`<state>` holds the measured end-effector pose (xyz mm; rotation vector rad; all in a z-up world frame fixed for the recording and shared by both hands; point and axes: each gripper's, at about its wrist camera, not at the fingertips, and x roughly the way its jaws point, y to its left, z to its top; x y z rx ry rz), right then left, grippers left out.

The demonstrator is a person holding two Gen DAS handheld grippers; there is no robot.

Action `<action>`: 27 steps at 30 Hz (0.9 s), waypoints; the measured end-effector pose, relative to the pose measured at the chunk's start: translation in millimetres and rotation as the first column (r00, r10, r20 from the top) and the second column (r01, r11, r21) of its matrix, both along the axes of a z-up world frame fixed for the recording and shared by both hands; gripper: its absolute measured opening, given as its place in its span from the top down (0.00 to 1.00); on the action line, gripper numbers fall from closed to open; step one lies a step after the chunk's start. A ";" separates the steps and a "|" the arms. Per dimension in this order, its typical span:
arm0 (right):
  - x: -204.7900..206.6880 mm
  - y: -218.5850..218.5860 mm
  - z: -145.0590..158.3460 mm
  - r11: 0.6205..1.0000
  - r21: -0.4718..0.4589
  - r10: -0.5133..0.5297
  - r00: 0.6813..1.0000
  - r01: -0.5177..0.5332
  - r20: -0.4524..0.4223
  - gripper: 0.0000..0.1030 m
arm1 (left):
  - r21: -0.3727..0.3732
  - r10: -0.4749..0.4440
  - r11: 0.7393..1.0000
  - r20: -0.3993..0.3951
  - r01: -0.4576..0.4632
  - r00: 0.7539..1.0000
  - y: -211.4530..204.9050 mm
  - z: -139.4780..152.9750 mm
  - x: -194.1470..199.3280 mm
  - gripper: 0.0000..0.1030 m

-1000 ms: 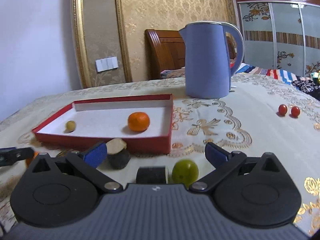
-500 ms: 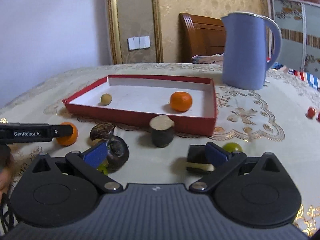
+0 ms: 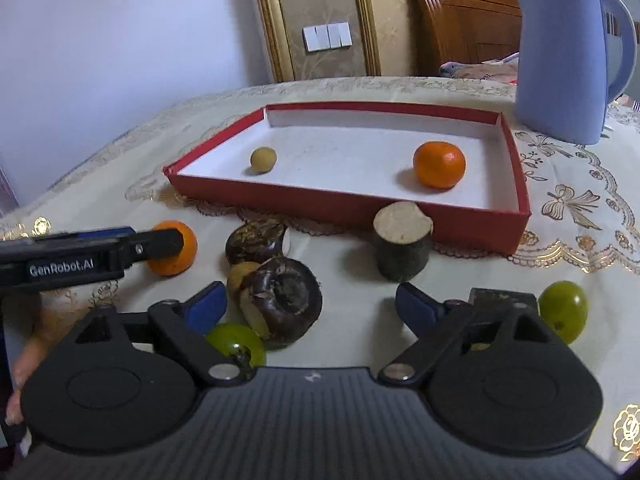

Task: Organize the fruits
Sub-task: 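Withdraw both tools from the tray back toward the remaining fruits, then close the right tool on a dark brown fruit while the left tool approaches a large mandarin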

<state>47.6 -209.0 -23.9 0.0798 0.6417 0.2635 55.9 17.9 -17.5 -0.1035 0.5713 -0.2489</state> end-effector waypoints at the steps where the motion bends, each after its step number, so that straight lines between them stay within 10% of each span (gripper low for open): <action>1: -1.4 0.7 0.3 1.000 -0.001 0.012 1.000 -0.012 0.007 0.28 | 0.000 -0.001 1.000 0.000 0.001 1.000 -0.1 0.0 0.0 0.30; 10: -13.5 3.2 5.1 1.000 -0.028 0.011 0.997 -0.009 0.074 0.66 | -0.002 0.000 1.000 -0.002 0.000 1.000 0.1 -0.1 0.5 0.30; 27: -15.9 -11.9 4.1 0.994 -0.045 -0.092 0.993 0.096 0.075 0.62 | -0.003 -0.001 1.000 -0.004 0.001 1.000 0.4 -1.0 1.2 0.29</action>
